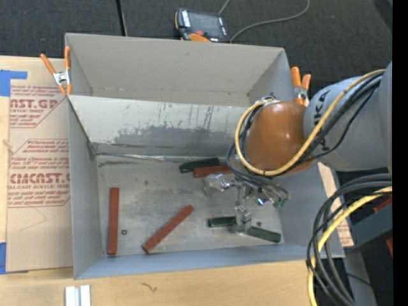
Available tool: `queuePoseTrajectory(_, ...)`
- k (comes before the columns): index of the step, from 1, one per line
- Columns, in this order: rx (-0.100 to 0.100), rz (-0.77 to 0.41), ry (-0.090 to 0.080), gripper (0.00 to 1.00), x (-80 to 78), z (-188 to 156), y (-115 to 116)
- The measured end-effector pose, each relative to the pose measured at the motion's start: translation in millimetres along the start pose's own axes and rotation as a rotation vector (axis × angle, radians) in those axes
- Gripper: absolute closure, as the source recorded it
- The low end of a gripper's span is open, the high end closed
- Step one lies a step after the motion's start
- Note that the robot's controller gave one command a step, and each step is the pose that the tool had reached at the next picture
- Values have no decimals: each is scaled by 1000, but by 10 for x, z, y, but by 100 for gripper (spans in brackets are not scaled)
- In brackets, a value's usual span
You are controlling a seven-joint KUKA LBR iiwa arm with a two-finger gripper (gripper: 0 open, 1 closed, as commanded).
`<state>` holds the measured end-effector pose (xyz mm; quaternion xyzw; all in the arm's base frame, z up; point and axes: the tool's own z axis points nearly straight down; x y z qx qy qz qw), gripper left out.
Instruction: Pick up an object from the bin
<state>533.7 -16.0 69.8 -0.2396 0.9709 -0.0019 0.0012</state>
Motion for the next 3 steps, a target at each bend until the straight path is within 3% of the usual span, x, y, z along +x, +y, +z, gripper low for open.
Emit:
queuePoseTrajectory(1,2,111,-15,0,359,-26,381)
queuePoseTrajectory(2,-6,110,1,100,397,1,406)
queuePoseTrajectory(3,-1,142,-8,100,63,-1512,507)
